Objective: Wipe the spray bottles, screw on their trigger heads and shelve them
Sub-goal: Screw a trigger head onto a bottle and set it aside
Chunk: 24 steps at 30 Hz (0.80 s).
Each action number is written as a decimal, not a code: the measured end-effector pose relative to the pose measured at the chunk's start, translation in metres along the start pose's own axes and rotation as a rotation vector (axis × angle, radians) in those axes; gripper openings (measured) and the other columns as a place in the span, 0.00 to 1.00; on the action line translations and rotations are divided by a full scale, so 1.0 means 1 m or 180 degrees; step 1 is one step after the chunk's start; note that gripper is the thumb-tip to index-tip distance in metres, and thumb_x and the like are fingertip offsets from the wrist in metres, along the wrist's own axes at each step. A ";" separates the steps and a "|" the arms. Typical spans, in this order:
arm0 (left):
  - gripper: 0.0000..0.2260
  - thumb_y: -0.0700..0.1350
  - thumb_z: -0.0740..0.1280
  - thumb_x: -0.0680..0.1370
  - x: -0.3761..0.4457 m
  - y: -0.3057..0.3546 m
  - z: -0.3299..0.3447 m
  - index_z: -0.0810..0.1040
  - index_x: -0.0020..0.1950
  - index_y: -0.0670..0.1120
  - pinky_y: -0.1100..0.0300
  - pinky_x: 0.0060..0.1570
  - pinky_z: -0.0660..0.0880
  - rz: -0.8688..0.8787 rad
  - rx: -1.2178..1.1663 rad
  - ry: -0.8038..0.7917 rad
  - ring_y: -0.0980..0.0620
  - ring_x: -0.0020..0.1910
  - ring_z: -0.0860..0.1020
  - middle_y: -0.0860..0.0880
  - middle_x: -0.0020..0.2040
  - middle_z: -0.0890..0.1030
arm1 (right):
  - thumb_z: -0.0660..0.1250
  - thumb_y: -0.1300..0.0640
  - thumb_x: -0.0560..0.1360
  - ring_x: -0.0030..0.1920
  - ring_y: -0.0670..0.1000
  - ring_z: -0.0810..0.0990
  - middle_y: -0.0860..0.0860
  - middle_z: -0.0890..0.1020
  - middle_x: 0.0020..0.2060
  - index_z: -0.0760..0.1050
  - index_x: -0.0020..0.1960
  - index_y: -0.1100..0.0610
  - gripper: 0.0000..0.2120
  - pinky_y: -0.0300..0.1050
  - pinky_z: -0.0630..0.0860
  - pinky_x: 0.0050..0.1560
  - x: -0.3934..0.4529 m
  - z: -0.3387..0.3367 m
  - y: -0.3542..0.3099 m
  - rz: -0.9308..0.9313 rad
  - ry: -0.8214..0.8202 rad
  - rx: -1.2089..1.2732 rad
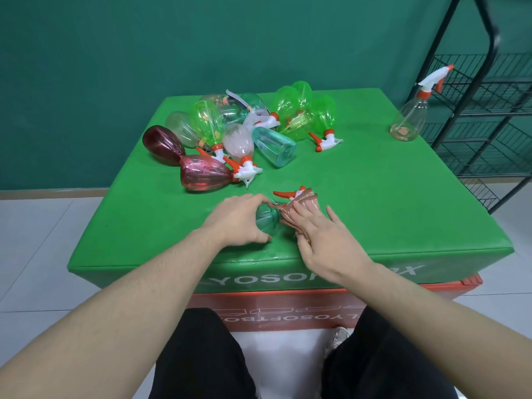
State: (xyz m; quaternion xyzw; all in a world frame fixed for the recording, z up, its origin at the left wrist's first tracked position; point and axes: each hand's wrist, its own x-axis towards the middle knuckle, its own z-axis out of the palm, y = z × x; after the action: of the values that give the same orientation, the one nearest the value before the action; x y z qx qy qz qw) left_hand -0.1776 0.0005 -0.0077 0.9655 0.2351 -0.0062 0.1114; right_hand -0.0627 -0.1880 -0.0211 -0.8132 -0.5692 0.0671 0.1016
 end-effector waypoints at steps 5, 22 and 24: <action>0.41 0.63 0.78 0.68 -0.002 -0.001 -0.001 0.68 0.77 0.52 0.51 0.63 0.75 -0.0017 -0.0068 0.0018 0.46 0.64 0.77 0.50 0.69 0.78 | 0.40 0.44 0.78 0.82 0.48 0.47 0.46 0.52 0.82 0.52 0.82 0.51 0.34 0.55 0.40 0.80 0.009 0.006 -0.004 -0.0145 0.0048 -0.0228; 0.41 0.62 0.78 0.69 -0.004 0.004 0.000 0.67 0.77 0.51 0.50 0.62 0.76 -0.0173 -0.0070 0.0190 0.46 0.64 0.77 0.49 0.69 0.78 | 0.48 0.50 0.82 0.81 0.50 0.52 0.51 0.54 0.82 0.53 0.82 0.57 0.29 0.47 0.44 0.80 0.026 -0.003 -0.001 0.0165 0.0183 -0.0045; 0.41 0.62 0.78 0.69 -0.005 0.006 0.002 0.67 0.78 0.52 0.51 0.62 0.76 -0.0137 -0.0029 0.0220 0.46 0.64 0.77 0.49 0.69 0.77 | 0.51 0.52 0.84 0.81 0.50 0.53 0.51 0.54 0.82 0.53 0.82 0.57 0.28 0.48 0.46 0.81 0.037 -0.005 0.001 0.0290 0.0169 0.0096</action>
State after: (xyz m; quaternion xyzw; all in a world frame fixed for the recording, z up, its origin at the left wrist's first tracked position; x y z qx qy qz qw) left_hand -0.1797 -0.0072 -0.0077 0.9594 0.2596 0.0258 0.1074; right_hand -0.0477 -0.1543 -0.0164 -0.8381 -0.5275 0.0586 0.1257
